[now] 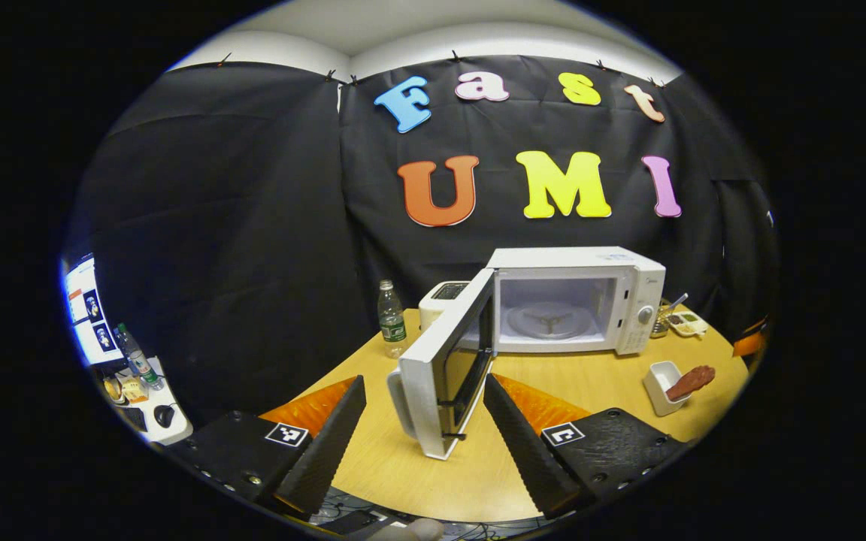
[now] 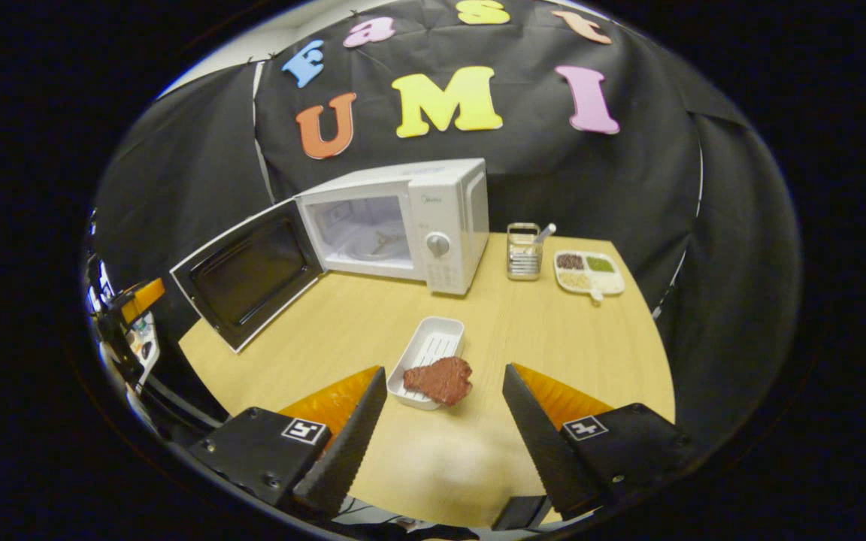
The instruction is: Open the microwave oven with the left hand, put the food in, and close the microwave oven.
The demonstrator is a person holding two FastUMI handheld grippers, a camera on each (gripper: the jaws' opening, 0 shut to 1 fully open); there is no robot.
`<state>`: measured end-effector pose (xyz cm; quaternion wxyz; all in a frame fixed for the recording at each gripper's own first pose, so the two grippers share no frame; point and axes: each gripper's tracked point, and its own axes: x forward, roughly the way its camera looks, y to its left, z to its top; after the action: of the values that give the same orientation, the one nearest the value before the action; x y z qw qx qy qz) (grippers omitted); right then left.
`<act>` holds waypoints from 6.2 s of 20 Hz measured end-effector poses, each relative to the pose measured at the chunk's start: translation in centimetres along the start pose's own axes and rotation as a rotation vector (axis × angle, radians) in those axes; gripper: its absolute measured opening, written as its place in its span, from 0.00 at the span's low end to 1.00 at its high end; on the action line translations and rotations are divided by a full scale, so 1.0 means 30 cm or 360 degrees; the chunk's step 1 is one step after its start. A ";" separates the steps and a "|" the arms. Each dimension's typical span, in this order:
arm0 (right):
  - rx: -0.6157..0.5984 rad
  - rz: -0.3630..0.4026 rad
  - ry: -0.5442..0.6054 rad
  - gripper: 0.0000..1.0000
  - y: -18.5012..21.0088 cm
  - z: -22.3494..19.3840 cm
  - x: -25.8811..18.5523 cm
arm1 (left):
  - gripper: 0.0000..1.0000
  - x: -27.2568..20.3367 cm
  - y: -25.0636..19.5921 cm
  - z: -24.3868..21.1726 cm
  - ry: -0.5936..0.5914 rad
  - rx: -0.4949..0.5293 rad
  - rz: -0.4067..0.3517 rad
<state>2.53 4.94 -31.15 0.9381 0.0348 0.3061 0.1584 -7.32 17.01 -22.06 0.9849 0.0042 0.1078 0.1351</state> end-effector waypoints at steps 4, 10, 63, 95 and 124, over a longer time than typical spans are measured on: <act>0.0256 0.0172 0.0151 0.77 -0.034 -0.053 0.150 | 0.96 -0.022 -0.127 0.082 0.0006 -0.0003 -0.0026; 0.0597 0.0437 0.0403 0.47 -0.022 -0.090 0.277 | 0.97 -0.023 -0.252 0.163 0.0036 0.0059 0.0029; 0.1580 -0.0028 -0.0723 0.02 0.677 0.654 1.280 | 0.97 0.099 -0.014 -0.079 0.0042 0.0235 -0.0223; 0.0437 -0.0243 -0.0757 0.89 0.550 0.685 0.776 | 0.97 0.100 -0.083 -0.084 0.0040 0.0236 -0.0300; 0.0005 -0.0408 -0.0535 0.92 0.286 0.466 -0.312 | 0.00 0.281 0.093 0.243 -0.0201 0.0198 -0.0302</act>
<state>1.22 10.54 -13.15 0.9884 0.0231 0.1475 0.0290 1.42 22.11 -16.61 0.9959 0.0637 0.0537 0.0339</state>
